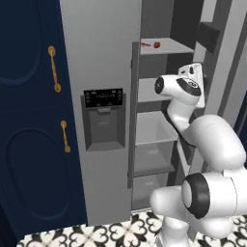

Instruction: Take the strawberry from the fridge and place it on top of the pancake, located on the dining counter.

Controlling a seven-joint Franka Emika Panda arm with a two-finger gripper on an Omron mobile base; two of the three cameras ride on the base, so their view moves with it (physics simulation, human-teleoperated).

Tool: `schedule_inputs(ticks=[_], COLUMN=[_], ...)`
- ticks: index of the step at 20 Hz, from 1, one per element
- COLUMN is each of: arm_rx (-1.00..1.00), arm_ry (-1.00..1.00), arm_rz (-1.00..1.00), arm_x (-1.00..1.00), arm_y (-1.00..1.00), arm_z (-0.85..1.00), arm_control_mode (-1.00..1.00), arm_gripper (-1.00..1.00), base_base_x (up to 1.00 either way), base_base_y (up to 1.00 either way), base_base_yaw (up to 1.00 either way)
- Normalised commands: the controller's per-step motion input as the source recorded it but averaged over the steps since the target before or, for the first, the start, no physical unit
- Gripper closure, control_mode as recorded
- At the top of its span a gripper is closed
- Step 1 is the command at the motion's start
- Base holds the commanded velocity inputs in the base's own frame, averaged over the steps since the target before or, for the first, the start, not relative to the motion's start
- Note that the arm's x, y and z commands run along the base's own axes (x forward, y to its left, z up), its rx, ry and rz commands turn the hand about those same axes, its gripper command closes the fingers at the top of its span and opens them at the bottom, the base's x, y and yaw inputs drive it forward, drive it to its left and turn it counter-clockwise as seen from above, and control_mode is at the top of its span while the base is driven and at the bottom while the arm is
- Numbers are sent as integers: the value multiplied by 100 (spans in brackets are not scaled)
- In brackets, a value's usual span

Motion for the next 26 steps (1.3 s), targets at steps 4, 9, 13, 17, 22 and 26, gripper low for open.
schedule_inputs(ticks=[4,9,13,17,22,26], arm_rx=[11,10,7,3,0,4], arm_ry=[0,-1,0,-14,-27,-12], arm_rz=[-10,-9,-7,-2,0,0], arm_x=[-8,-1,0,-2,-6,0], arm_y=[-84,-75,-51,26,91,100], arm_z=[0,-1,0,14,31,-7], arm_control_mode=[-100,-100,-100,-100,-100,-100], arm_gripper=[-100,-100,-100,-100,-100,-100], base_base_x=[0,0,0,0,0,0], base_base_y=[0,0,0,0,0,0], base_base_yaw=[0,0,0,0,0,0])
